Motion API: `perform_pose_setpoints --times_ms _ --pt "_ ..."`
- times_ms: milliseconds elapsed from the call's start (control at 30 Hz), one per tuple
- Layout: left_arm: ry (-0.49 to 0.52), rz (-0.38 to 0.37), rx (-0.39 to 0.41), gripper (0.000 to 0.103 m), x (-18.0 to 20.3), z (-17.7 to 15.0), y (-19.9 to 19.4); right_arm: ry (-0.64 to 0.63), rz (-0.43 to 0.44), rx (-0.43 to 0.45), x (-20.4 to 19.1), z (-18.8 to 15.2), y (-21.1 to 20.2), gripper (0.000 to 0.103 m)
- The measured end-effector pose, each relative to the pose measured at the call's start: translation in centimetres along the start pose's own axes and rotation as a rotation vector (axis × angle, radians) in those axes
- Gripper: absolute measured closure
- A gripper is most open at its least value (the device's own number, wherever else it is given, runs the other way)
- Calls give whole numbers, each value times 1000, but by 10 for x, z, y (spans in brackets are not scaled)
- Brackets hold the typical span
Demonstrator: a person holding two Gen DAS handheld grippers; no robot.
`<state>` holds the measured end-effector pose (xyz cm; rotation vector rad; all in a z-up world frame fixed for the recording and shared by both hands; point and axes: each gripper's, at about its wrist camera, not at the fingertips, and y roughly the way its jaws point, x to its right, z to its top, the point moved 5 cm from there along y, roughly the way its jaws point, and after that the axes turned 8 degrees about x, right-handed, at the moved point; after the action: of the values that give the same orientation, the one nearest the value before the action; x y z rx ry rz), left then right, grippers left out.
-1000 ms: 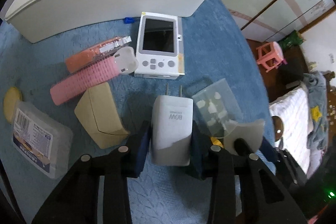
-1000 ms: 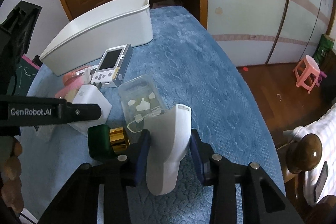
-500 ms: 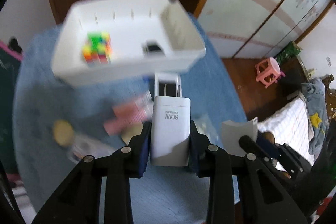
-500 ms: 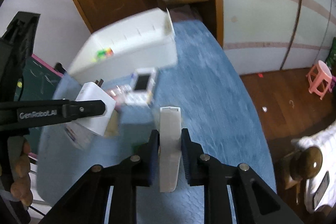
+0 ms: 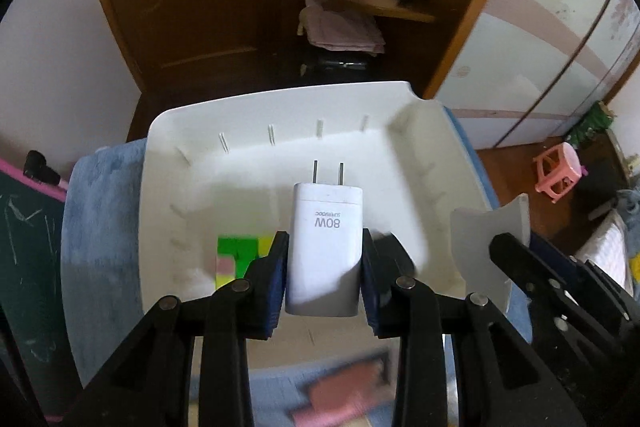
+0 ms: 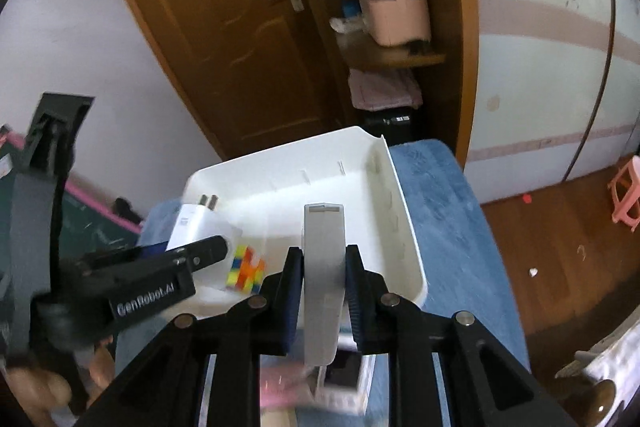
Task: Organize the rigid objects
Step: 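Carry the white charger in the left tool while the right tool carries the white piece to the bin, then open the left tool inside the bin while the right tool releases the white piece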
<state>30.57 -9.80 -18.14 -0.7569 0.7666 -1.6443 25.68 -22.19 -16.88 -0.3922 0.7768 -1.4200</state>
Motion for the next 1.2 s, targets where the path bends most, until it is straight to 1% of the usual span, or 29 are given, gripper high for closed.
perform_pose_setpoints --times_ms 133,300,500,633,733,767,800,833,867,900,967,1033,1100,1200 --pt "-30 5 -23 67 -11 -1 30 29 -51 -53 4 -5 47 82" --pt "-54 4 -43 67 -18 -6 50 42 -85 -100 14 -17 81 82" --pt "-50 13 -44 67 -16 -10 59 2 -117 -115 14 -20 97 82" --pt "-47 25 -46 68 -15 -12 59 -15 -115 -138 13 -24 103 81" --pt "-41 50 16 67 -14 -6 48 -24 -115 -135 10 -22 103 81" --pt "-43 52 30 60 -14 -4 45 -29 -111 -134 9 -21 101 78" --pt "-47 58 40 54 -15 -2 42 -34 -106 -133 7 -20 99 67" --pt "-53 72 48 50 -16 -1 39 -40 -107 -129 5 -19 99 59" --pt "-60 81 50 42 -18 0 37 -48 -126 -112 4 -18 95 46" --pt "-74 81 43 35 -21 -1 33 -56 -139 -98 4 -16 93 45" --pt "-99 59 35 30 -25 -3 28 -56 -139 -91 5 -13 89 45" --pt "-107 57 25 29 -26 -9 19 -40 -124 -95 6 -13 81 45" --pt "-84 77 3 29 -24 -18 8 -39 -117 -90 5 -16 69 45" --pt "-49 78 34 29 -20 -34 -16 -69 -117 -74 -2 -25 44 45"
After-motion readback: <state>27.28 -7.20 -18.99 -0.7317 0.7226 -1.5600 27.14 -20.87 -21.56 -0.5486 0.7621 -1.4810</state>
